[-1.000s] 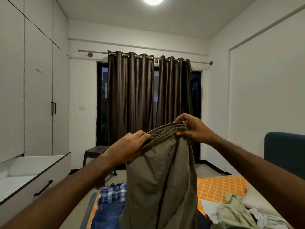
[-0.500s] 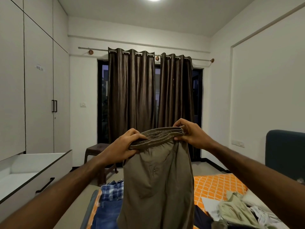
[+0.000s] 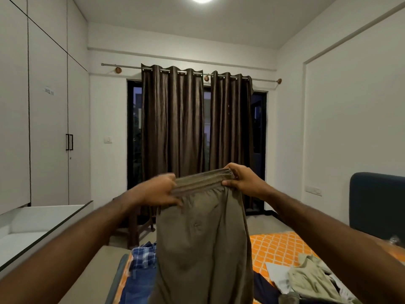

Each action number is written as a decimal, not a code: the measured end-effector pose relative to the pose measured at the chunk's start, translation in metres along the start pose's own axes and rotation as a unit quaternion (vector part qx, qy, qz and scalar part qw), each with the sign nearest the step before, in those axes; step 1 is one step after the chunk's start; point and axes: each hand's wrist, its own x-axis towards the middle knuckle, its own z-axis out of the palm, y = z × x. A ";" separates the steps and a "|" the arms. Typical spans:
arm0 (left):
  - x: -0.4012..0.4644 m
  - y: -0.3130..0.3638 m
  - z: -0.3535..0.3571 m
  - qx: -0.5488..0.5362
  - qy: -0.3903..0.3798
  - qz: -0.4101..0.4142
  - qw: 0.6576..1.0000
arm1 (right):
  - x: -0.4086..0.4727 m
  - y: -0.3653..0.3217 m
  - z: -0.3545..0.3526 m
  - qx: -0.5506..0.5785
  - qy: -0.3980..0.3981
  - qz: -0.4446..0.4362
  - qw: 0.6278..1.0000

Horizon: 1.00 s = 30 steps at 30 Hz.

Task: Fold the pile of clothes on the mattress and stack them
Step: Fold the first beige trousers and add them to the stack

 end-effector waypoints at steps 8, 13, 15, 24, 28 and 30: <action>0.020 0.025 -0.128 -0.270 0.137 0.018 0.953 | 0.045 -0.063 -0.058 0.158 0.146 -0.002 0.977; 0.045 0.033 -0.198 -0.246 0.303 0.024 0.920 | 0.068 -0.128 -0.092 0.143 0.226 -0.051 0.962; 0.057 0.040 -0.217 -0.304 0.356 0.035 0.883 | 0.076 -0.153 -0.108 0.134 0.270 -0.078 0.950; 0.063 0.100 -0.269 -0.280 0.501 -0.011 0.819 | 0.070 -0.212 -0.139 0.112 0.423 -0.149 0.887; 0.044 0.100 -0.297 -0.399 0.374 0.044 0.836 | 0.052 -0.225 -0.169 0.157 0.326 -0.126 0.924; 0.035 0.106 -0.313 -0.491 0.304 0.077 0.813 | 0.045 -0.239 -0.177 0.207 0.294 -0.112 0.926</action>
